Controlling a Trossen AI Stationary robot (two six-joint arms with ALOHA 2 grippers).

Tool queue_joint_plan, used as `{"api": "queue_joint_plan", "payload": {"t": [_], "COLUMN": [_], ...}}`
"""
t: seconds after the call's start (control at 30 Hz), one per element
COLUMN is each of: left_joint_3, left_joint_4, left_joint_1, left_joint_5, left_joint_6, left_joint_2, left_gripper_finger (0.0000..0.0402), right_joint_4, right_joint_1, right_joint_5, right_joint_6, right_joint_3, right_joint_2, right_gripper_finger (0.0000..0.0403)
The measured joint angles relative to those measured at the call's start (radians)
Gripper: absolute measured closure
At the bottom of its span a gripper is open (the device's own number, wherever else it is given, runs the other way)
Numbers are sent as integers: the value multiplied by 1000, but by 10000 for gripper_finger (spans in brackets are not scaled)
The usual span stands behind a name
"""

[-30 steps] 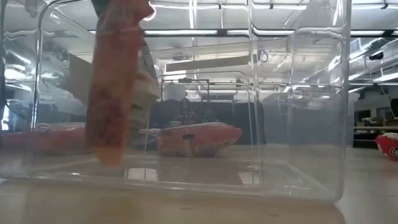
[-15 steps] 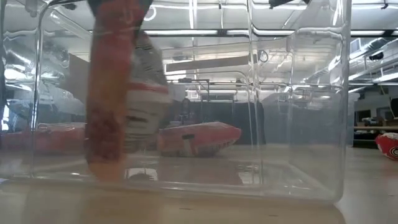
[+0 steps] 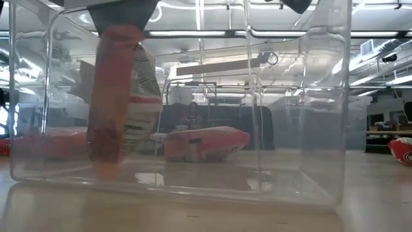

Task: Sort Maruchan noodles
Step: Put the orange noodle pack into the bottom left transparent bin

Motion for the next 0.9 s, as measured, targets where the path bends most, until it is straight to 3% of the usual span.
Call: {"api": "queue_joint_plan", "payload": {"t": [0.3, 0.43, 0.6, 0.9], "left_joint_3": [0, 0, 0, 0], "left_joint_4": [-1, 6, 8, 26], "left_joint_1": [-25, -53, -75, -89], "left_joint_5": [0, 2, 13, 12], "left_joint_6": [-9, -11, -62, -125], "left_joint_2": [-1, -1, -1, -1], "left_gripper_finger": [365, 365, 365, 345], "right_joint_4": [-277, -377, -400, -363], "right_joint_1": [9, 7, -9, -11], "right_joint_5": [-25, 30, 104, 111], "right_joint_6": [66, 71, 8, -8], "right_joint_3": [97, 96, 95, 95], "right_joint_2": [75, 59, 41, 40], "right_gripper_finger": [270, 269, 268, 268]}}
